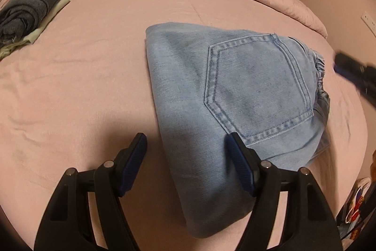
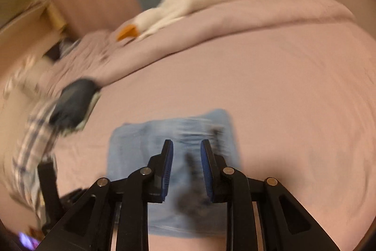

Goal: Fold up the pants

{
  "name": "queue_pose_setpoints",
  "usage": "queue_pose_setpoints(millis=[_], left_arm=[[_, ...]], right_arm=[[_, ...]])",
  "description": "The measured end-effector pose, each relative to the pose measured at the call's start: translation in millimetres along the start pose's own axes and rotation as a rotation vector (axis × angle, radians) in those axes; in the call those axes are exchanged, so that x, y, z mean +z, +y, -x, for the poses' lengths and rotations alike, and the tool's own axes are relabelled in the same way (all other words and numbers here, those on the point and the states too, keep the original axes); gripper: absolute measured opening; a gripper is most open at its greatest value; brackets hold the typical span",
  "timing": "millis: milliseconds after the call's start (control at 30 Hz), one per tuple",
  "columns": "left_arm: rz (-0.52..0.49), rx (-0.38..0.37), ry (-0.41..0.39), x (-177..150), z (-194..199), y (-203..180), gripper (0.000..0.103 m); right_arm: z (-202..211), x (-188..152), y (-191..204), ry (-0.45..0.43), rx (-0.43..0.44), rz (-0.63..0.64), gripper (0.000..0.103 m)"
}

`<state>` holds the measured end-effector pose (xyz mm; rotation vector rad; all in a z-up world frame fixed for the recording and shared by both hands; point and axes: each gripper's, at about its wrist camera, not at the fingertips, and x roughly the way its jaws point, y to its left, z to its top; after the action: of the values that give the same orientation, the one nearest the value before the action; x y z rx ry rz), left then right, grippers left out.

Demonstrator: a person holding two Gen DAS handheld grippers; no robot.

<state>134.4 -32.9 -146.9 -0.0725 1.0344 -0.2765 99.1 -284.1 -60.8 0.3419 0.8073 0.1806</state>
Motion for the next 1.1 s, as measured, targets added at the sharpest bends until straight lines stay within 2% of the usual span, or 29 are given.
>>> queue_pose_setpoints(millis=[133, 267, 333, 467, 567, 667, 700, 833, 1000, 1100], left_arm=[[-0.006, -0.002, -0.005, 0, 1, 0, 0.072], [-0.020, 0.005, -0.010, 0, -2, -3, 0.072], [-0.025, 0.012, -0.013, 0, -3, -4, 0.073], [-0.019, 0.020, -0.012, 0, -3, -4, 0.075], [-0.020, 0.029, -0.022, -3, 6, -6, 0.074], [-0.037, 0.042, -0.063, -12, 18, -9, 0.073], [-0.041, 0.041, -0.076, -17, 22, -10, 0.073], [-0.042, 0.030, -0.076, -25, 23, -9, 0.073], [-0.001, 0.004, -0.040, -25, 12, -3, 0.076], [-0.005, 0.011, -0.048, -26, 12, -4, 0.078]], right_arm=[[-30, 11, 35, 0.047, -0.010, 0.112, 0.025], [-70, 10, 30, 0.147, -0.086, 0.120, 0.025], [-80, 8, 21, 0.176, -0.088, 0.111, 0.021], [-81, 11, 16, 0.192, -0.058, 0.077, 0.021], [-68, 17, 13, 0.187, -0.033, 0.040, 0.021], [-49, 10, 22, 0.146, -0.023, 0.083, 0.028], [-43, 7, 24, 0.136, -0.024, 0.099, 0.034], [-28, -8, 21, 0.131, -0.019, 0.128, 0.035], [-52, -28, 20, 0.211, -0.116, 0.178, 0.035], [-58, -36, 26, 0.189, -0.156, 0.234, 0.035]])
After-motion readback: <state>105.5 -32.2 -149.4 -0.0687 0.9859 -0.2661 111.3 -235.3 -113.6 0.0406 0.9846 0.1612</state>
